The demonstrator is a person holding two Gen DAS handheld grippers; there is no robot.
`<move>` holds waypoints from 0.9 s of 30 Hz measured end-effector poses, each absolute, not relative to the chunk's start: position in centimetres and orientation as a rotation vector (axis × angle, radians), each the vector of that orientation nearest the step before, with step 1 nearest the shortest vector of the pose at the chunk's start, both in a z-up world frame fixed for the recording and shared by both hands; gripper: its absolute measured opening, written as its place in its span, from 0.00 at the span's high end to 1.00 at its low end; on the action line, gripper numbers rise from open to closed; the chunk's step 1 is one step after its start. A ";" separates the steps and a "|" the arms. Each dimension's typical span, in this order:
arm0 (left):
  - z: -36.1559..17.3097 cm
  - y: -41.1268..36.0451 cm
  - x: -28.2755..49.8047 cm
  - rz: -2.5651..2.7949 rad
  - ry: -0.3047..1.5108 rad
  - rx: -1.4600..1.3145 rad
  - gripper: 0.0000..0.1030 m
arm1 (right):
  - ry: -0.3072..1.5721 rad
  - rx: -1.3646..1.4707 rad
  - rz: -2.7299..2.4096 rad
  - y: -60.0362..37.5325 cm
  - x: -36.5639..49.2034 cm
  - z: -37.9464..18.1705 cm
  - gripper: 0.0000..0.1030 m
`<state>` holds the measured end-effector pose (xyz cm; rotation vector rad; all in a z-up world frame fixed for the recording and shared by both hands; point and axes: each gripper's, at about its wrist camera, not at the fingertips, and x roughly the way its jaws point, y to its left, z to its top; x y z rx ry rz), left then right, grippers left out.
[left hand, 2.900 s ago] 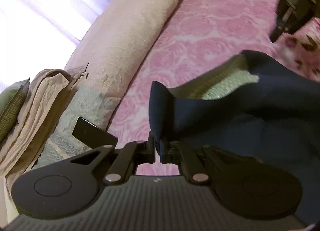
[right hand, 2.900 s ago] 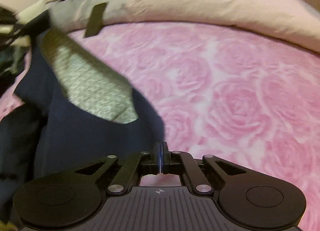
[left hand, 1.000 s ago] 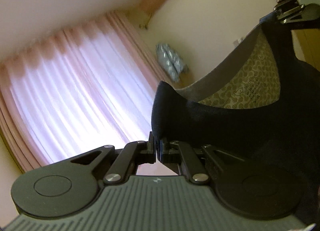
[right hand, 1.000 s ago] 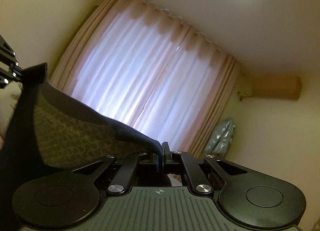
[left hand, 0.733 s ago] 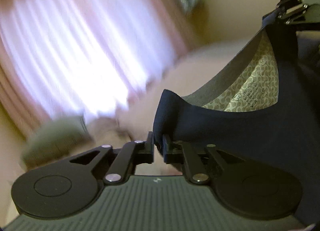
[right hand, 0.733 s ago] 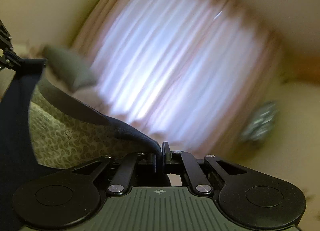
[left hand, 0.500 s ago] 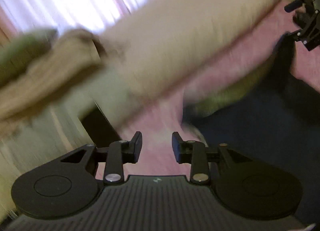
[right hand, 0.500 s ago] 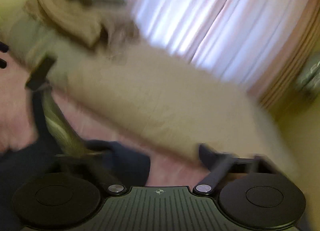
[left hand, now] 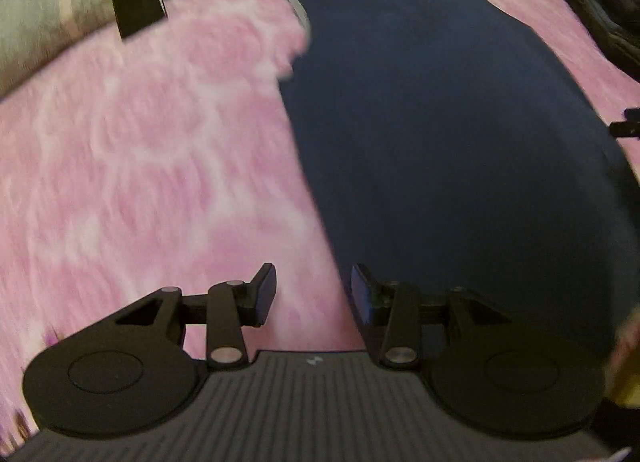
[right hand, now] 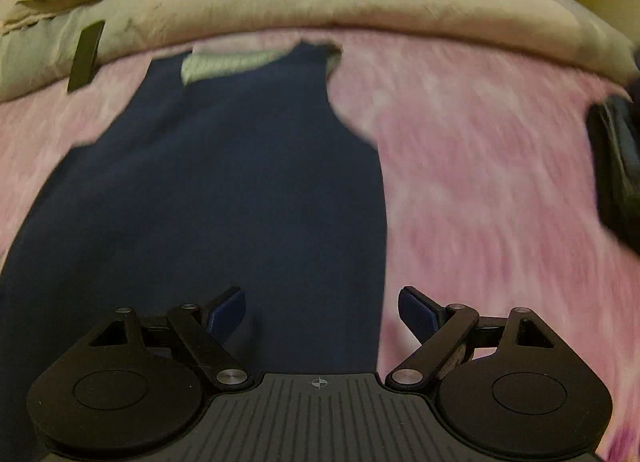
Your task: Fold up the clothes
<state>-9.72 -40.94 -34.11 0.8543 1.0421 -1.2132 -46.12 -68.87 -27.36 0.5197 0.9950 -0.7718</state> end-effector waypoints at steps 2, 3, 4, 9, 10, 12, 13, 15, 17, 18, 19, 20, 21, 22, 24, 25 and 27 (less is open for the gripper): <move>-33.8 -38.2 -10.8 -1.251 1.071 0.849 0.64 | 1.006 0.549 -0.782 -65.8 -47.8 -27.6 0.16; -33.7 -36.8 -11.3 -1.265 1.090 0.844 0.64 | 1.016 0.559 -0.784 -64.2 -48.7 -27.7 0.16; -33.7 -35.4 -11.8 -1.278 1.110 0.838 0.64 | 1.026 0.567 -0.785 -62.6 -49.5 -27.9 0.16; -35.2 -30.4 -14.7 -1.340 1.203 0.823 0.64 | 1.048 0.621 -0.805 -56.0 -52.4 -28.0 0.16; -35.5 -29.5 -15.3 -1.352 1.222 0.820 0.64 | 1.054 0.632 -0.807 -54.8 -53.0 -28.1 0.16; -36.2 -28.4 -16.0 -1.355 1.257 0.791 0.64 | 1.068 0.645 -0.807 -53.3 -54.1 -28.4 0.16; -36.6 -28.1 -16.4 -1.353 1.265 0.785 0.64 | 1.075 0.652 -0.807 -52.5 -54.6 -28.5 0.16; -37.3 -27.7 -17.0 -1.352 1.275 0.784 0.64 | 1.076 0.670 -0.812 -51.6 -55.6 -28.6 0.16; -37.9 -27.5 -17.6 -1.355 1.281 0.786 0.67 | 1.067 0.683 -0.815 -51.5 -56.5 -29.0 0.17; -38.2 -27.5 -17.8 -1.353 1.284 0.791 0.68 | 1.060 0.693 -0.817 -51.6 -56.8 -29.3 0.21; -38.4 -27.6 -18.0 -1.349 1.281 0.795 0.68 | 1.054 0.703 -0.819 -51.6 -57.1 -29.5 0.34; -38.5 -27.6 -18.2 -1.345 1.278 0.798 0.69 | 1.044 0.716 -0.818 -51.8 -57.2 -29.8 0.43; -38.6 -27.7 -18.3 -1.342 1.276 0.798 0.69 | 1.033 0.731 -0.816 -52.0 -57.3 -30.1 0.44; -38.8 -27.8 -18.3 -1.338 1.273 0.798 0.70 | 1.022 0.746 -0.814 -52.1 -57.4 -30.4 0.44; -38.8 -28.1 -18.4 -1.331 1.269 0.802 0.79 | 1.005 0.763 -0.811 -52.4 -57.3 -30.9 0.44; -38.8 -28.2 -18.4 -1.335 1.266 0.806 0.93 | 1.001 0.761 -0.810 -52.5 -57.1 -31.0 0.44; -38.4 -28.4 -18.5 -1.351 1.264 0.819 0.96 | 1.014 0.748 -0.817 -52.6 -56.9 -31.0 0.81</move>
